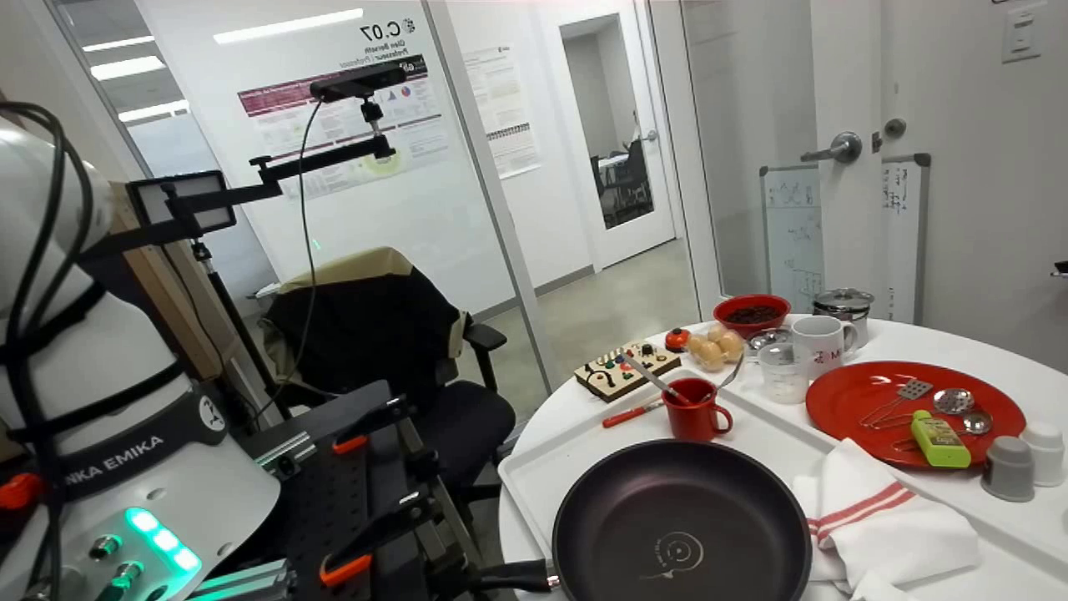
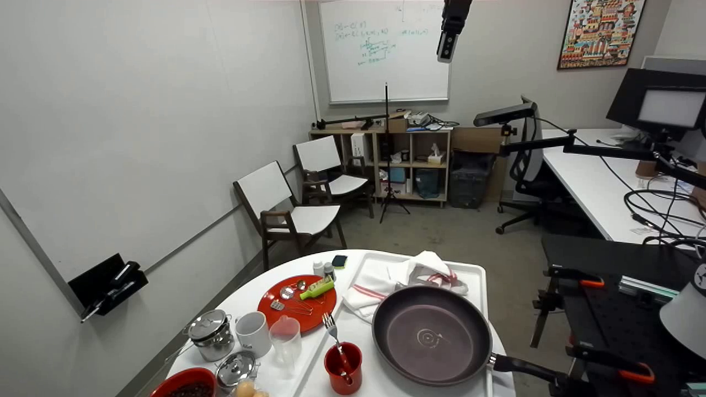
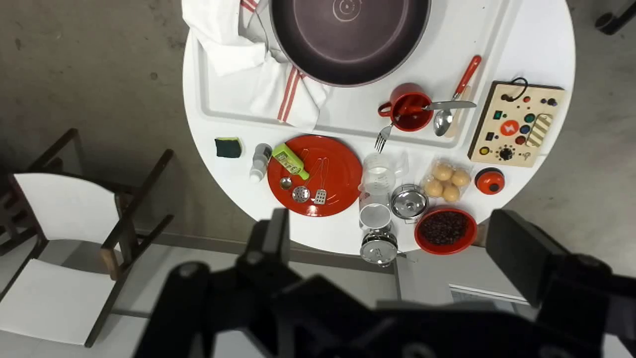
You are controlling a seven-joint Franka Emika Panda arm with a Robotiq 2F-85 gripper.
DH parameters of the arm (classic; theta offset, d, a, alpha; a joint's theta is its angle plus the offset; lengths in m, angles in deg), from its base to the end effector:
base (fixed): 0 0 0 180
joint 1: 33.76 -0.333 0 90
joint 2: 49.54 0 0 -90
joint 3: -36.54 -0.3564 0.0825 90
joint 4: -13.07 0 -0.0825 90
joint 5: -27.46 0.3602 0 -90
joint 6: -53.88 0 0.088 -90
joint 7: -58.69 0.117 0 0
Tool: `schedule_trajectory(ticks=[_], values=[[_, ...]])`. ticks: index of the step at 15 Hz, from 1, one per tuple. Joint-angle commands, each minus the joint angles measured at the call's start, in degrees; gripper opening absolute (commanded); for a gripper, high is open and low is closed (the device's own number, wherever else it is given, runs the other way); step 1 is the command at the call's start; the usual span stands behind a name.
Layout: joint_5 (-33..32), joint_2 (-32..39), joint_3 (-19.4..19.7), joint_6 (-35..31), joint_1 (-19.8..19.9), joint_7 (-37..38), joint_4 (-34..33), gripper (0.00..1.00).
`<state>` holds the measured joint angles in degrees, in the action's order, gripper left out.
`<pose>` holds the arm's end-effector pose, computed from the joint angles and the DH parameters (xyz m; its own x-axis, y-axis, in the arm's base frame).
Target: Use the right white towel farthest from you to wipe the pan
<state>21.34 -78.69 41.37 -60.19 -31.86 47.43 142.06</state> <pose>0.3778 -0.0596 0.6117 0.9659 0.1254 0.2264 0.1025 -0.9886 0.1105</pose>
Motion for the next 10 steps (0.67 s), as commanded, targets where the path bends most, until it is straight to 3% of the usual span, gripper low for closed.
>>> schedule_trajectory(ticks=[1,10], values=[[0.00,0.04,0.02,0.14,-0.04,0.02,-0.14,1.00],[0.21,2.67,0.07,0.39,-0.20,-0.08,-1.49,1.00]])
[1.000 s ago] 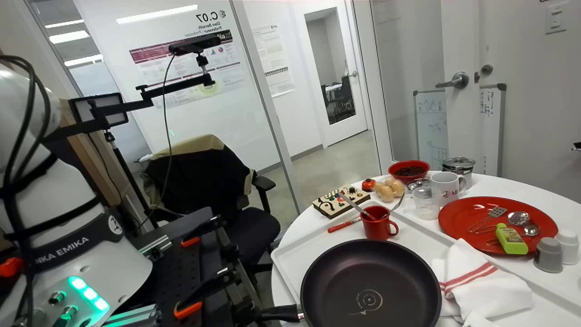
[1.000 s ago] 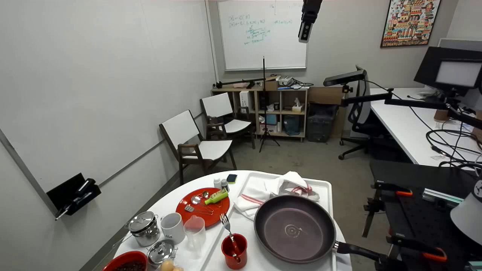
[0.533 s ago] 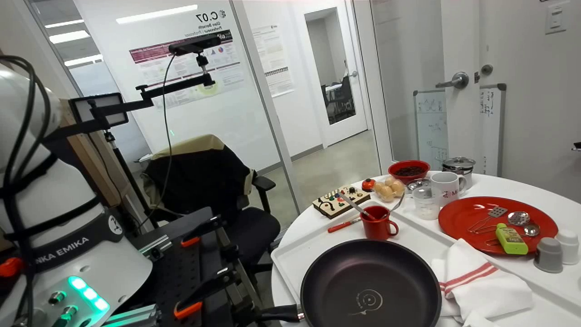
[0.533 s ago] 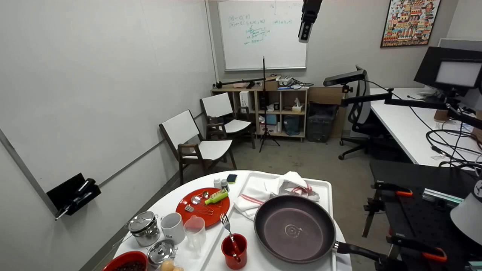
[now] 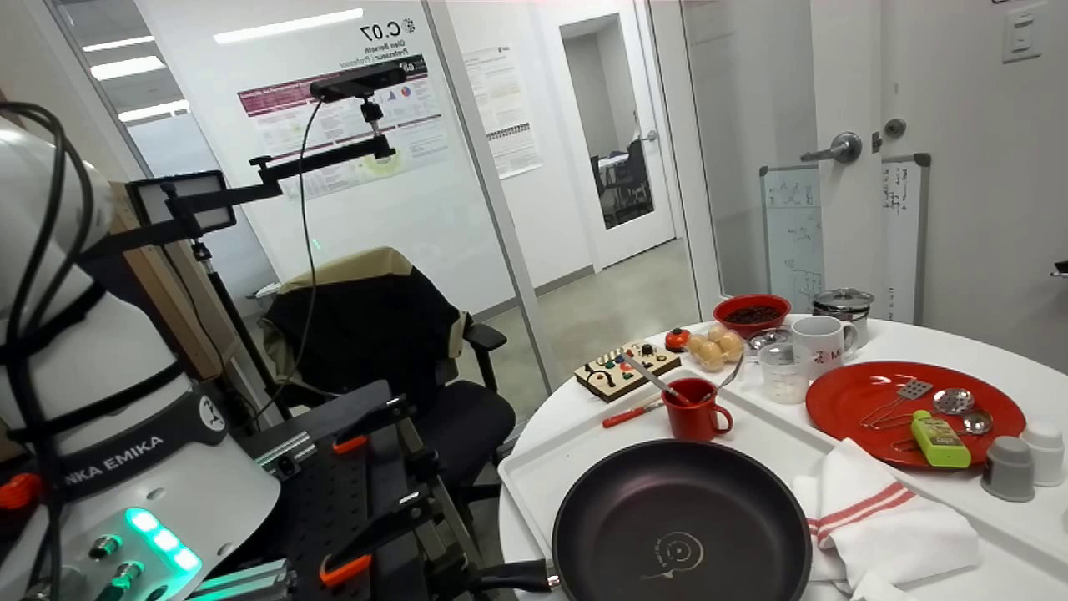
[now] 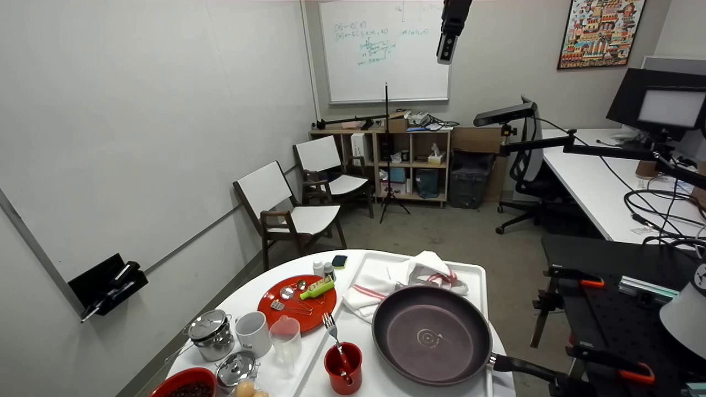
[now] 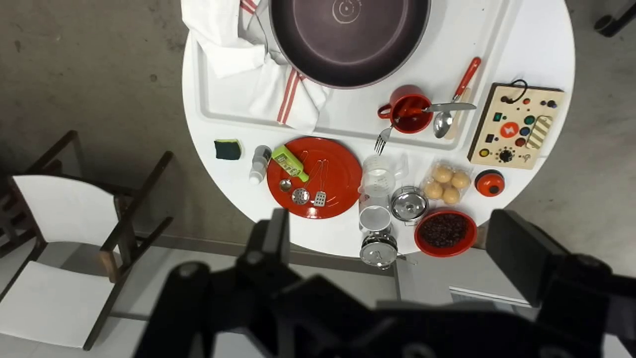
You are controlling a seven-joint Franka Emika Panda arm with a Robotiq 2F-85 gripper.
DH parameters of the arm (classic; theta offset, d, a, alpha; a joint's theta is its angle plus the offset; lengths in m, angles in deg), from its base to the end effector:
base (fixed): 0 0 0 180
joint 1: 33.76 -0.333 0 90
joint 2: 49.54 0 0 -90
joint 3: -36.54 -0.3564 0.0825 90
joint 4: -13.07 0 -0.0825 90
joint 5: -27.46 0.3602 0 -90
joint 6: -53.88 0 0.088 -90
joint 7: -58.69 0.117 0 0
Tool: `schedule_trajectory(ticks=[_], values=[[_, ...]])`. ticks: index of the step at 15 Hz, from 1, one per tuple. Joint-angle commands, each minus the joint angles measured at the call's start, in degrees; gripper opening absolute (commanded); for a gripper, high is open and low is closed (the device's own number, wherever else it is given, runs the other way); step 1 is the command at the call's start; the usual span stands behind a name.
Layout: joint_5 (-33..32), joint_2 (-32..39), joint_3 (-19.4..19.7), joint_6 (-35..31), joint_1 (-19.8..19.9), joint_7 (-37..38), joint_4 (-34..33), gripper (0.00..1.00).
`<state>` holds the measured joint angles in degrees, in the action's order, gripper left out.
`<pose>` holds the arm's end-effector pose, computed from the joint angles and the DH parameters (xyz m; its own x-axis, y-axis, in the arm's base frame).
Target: Use the right white towel farthest from you to wipe the pan
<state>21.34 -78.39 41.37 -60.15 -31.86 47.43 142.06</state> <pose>0.3792 -0.0597 0.6096 0.9673 0.1253 0.2207 0.1031 -0.9886 0.1096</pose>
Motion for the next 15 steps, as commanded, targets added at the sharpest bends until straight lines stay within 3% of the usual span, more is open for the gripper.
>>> schedule_trajectory(ticks=[1,5,15], values=[[0.45,3.58,0.20,0.08,-0.23,-0.09,-2.02,1.00],[1.23,9.88,0.69,-1.57,-0.17,-0.33,-4.36,1.00],[3.38,31.53,1.18,-13.43,1.40,-0.11,-12.74,1.00]])
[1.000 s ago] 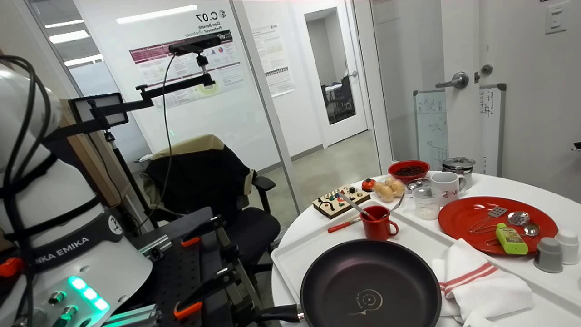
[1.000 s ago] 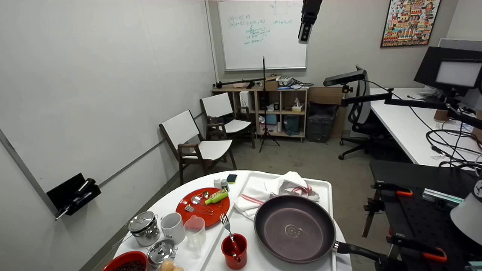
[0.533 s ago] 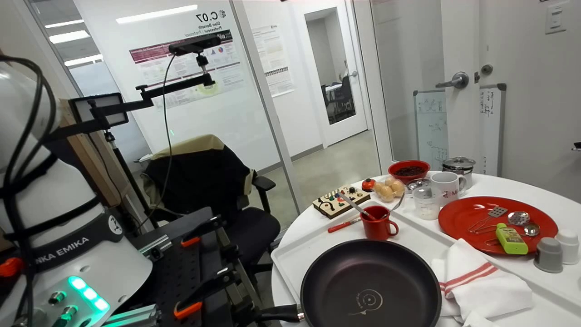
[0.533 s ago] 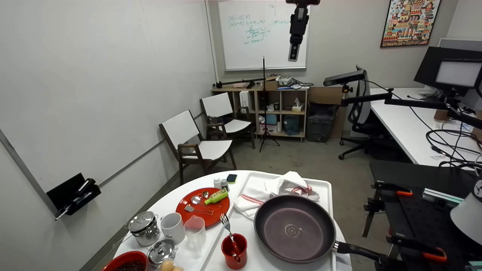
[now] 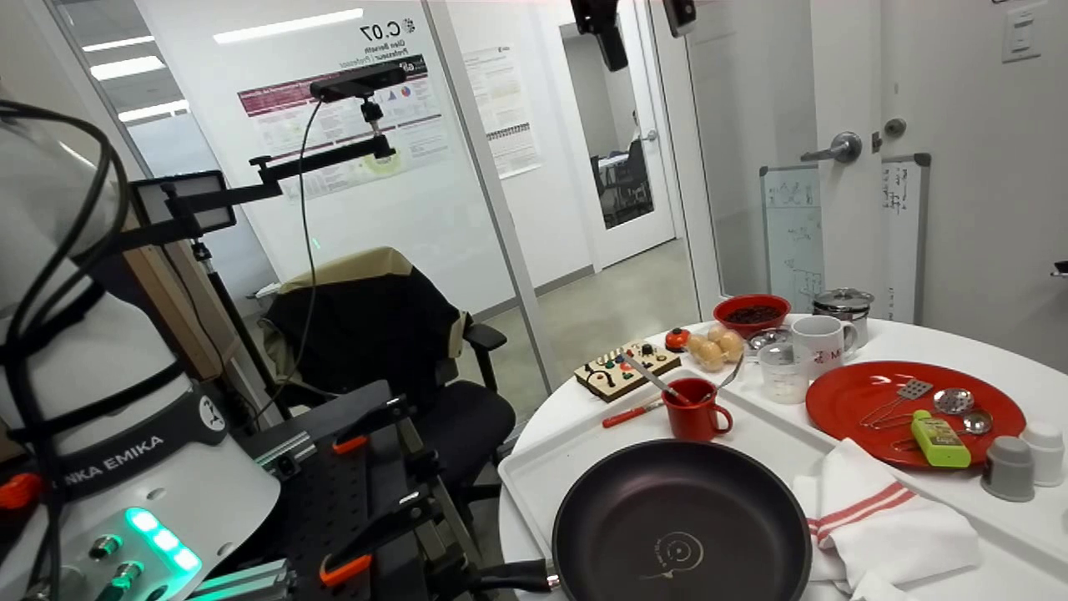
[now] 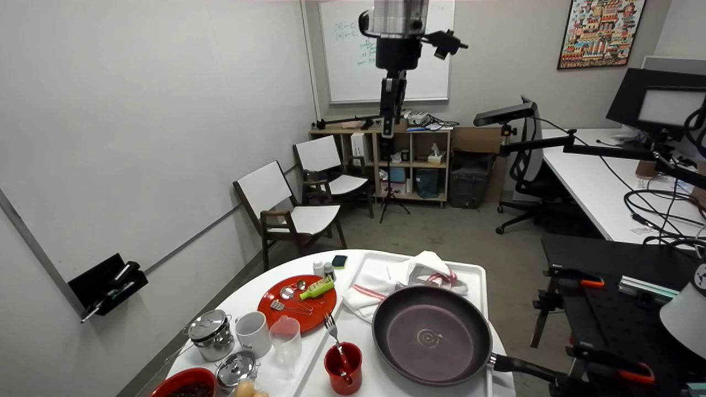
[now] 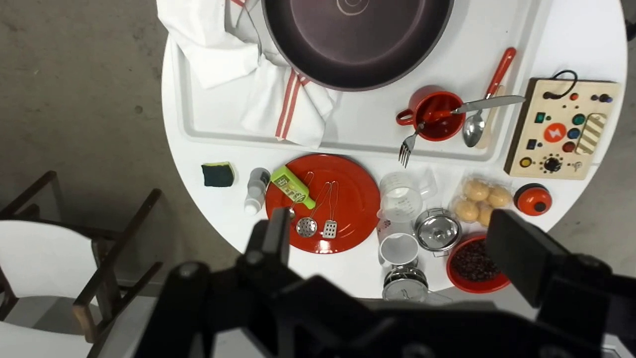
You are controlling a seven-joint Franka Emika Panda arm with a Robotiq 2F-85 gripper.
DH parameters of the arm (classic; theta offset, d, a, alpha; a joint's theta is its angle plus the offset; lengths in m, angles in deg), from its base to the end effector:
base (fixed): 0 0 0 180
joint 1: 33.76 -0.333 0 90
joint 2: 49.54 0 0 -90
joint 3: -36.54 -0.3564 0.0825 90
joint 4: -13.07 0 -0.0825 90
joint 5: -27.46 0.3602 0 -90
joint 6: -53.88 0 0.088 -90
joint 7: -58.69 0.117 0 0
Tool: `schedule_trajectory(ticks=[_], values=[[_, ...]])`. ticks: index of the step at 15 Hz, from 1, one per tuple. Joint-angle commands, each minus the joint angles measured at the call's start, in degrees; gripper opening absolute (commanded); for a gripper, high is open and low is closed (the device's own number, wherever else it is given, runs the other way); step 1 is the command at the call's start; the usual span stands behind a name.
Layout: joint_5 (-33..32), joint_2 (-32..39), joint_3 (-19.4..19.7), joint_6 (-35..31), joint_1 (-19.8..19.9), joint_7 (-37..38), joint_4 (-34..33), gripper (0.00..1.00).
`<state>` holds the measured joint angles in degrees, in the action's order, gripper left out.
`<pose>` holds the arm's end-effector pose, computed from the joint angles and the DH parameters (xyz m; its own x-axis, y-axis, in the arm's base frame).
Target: Use the right white towel farthest from you to wipe the pan
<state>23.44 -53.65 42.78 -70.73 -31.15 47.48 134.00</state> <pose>0.5117 -0.0841 0.5014 0.9893 0.0811 0.1210 0.0717 -0.9942 0.0798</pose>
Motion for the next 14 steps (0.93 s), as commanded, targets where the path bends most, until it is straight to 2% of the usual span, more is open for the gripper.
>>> schedule_trajectory(ticks=[1,6,14], values=[[1.53,9.12,-0.36,-4.02,0.88,-0.45,-5.79,1.00],[3.63,20.76,-1.47,-6.34,2.07,-1.73,-12.83,1.00],[6.87,36.92,-3.83,-3.68,6.58,-2.89,-26.38,1.00]])
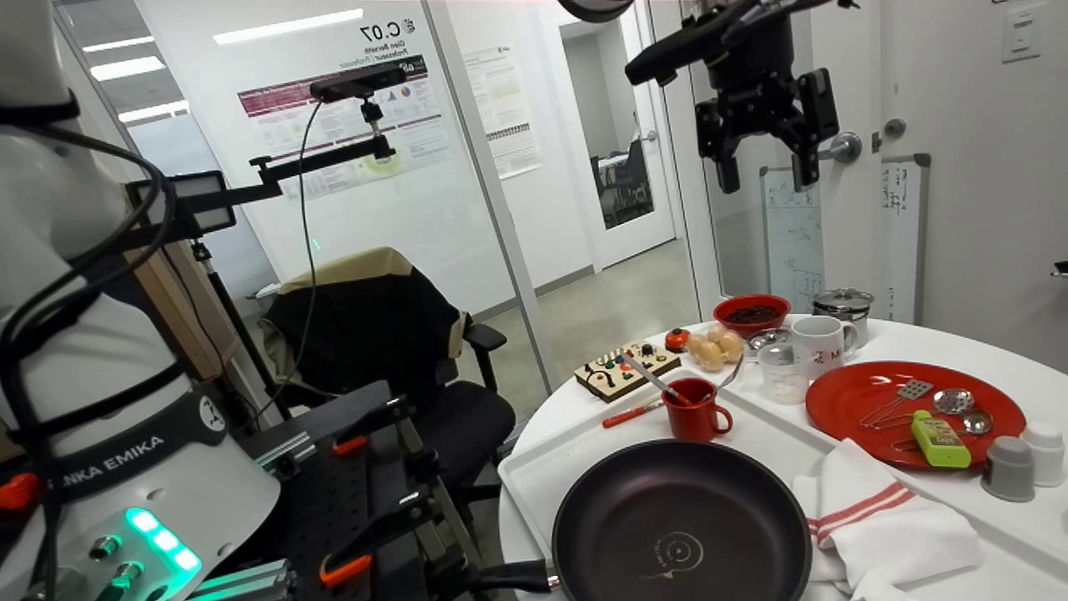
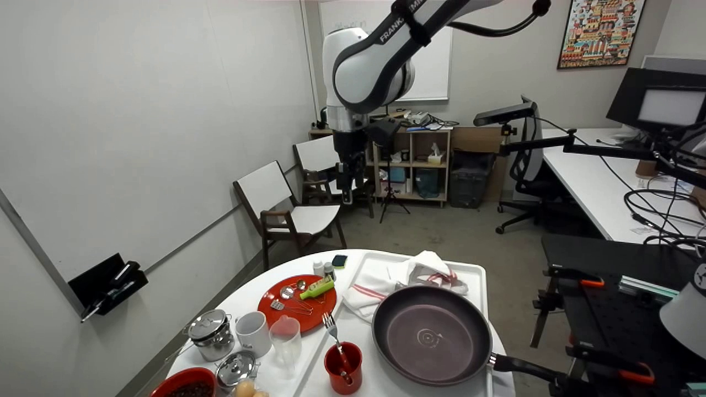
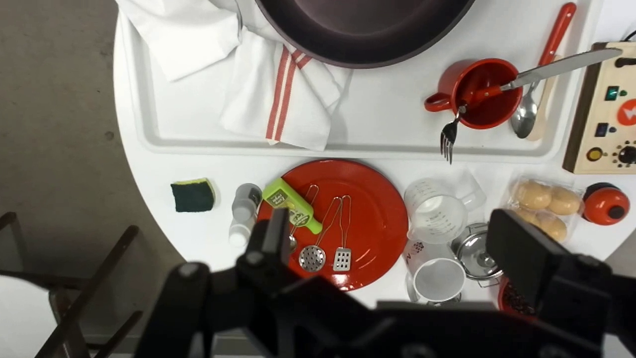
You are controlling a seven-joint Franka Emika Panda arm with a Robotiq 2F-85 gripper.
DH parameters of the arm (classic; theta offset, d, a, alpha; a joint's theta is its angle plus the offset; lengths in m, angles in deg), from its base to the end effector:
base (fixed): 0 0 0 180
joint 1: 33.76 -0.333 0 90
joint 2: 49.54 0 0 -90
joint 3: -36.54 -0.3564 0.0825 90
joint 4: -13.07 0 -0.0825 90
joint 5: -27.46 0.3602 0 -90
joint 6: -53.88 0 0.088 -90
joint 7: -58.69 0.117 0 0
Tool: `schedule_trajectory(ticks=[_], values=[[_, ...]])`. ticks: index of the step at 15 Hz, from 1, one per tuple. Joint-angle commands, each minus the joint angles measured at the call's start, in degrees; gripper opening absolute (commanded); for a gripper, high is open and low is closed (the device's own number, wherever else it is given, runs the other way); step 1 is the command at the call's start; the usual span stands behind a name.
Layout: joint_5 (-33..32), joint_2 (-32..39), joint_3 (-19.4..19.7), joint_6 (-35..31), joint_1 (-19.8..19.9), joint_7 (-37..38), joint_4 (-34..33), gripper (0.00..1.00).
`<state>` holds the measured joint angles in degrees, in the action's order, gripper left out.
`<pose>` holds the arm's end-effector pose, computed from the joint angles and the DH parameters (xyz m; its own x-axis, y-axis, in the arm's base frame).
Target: Use the right white towel farthest from you to wipe the pan
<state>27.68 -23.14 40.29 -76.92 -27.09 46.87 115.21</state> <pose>0.6481 -0.1142 0.3428 0.9990 0.0299 0.0341 0.0288 -0.9990 0.0338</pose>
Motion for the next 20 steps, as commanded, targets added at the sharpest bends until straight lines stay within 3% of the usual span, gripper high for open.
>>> schedule_trajectory(ticks=[1,9,15,20], values=[[3.16,8.43,-1.57,2.98,3.37,-2.46,-9.36,1.00],[5.08,20.33,-2.23,7.63,8.95,-2.36,-20.25,1.00],[3.94,27.26,-1.54,10.97,9.63,-0.96,-25.20,1.00],[4.29,32.77,-1.57,7.30,10.61,-0.90,-28.55,1.00]])
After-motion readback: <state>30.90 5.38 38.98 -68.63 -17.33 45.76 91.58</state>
